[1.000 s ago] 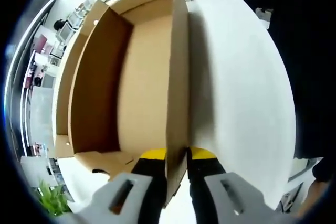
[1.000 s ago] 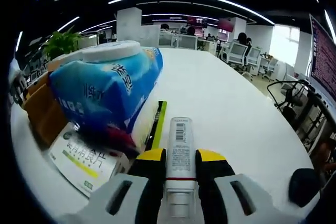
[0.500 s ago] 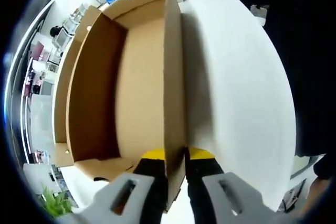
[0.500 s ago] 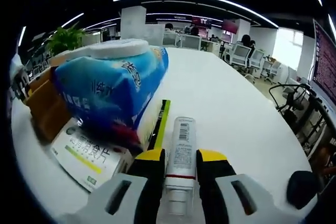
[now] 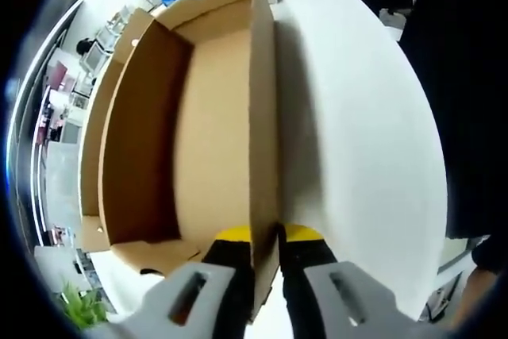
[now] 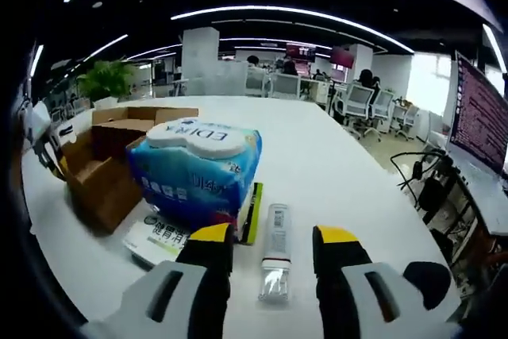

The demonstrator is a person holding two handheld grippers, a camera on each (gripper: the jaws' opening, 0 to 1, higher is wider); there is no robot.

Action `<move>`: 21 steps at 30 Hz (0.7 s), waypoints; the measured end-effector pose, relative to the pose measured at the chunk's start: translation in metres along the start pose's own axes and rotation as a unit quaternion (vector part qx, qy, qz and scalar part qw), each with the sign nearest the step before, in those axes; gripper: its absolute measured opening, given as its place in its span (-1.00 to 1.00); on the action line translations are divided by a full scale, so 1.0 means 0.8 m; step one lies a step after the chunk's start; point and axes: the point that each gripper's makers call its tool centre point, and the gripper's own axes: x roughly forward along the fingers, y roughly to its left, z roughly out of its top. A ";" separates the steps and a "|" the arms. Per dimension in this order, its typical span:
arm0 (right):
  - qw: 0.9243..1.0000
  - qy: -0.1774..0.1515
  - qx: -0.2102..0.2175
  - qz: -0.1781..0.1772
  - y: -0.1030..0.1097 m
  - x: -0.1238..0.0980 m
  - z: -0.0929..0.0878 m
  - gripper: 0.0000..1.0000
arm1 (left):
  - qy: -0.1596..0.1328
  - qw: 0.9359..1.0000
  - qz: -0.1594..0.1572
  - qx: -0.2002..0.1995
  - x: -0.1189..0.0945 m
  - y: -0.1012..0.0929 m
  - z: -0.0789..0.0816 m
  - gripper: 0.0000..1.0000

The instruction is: Operate the shoe box by opening the lid, removing the specified soft item, and placing it in the target area until the item is outside and the box remains undamaged.

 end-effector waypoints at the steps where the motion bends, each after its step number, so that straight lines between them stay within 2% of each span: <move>1: 1.000 -0.017 0.012 -0.006 -0.004 -0.004 0.008 -0.19 | -0.009 1.000 -0.005 -0.013 0.002 -0.001 0.004 -0.84; 2: 0.999 -0.028 0.030 -0.009 -0.005 -0.008 0.015 -0.19 | -0.016 1.000 -0.017 -0.021 0.004 -0.005 0.007 -0.85; 4: 0.999 -0.035 0.040 -0.008 -0.007 -0.013 0.022 -0.19 | -0.013 1.000 -0.019 -0.015 0.009 -0.005 0.006 -0.86; 8: 0.999 -0.033 0.013 -0.016 -0.018 -0.022 0.038 -0.18 | -0.011 1.000 -0.023 -0.017 0.008 -0.007 0.004 -0.86; 12: 0.999 -0.047 0.016 -0.009 -0.022 -0.025 0.063 -0.10 | -0.010 1.000 -0.021 -0.011 0.008 -0.009 0.004 -0.87; 15: 0.998 -0.064 0.015 0.000 -0.017 -0.026 0.087 -0.09 | -0.012 1.000 -0.023 -0.007 0.008 -0.009 0.005 -0.88; 21: 0.997 -0.076 0.000 0.007 -0.004 -0.022 0.118 -0.10 | -0.020 0.999 -0.032 0.000 0.009 -0.010 0.005 -0.91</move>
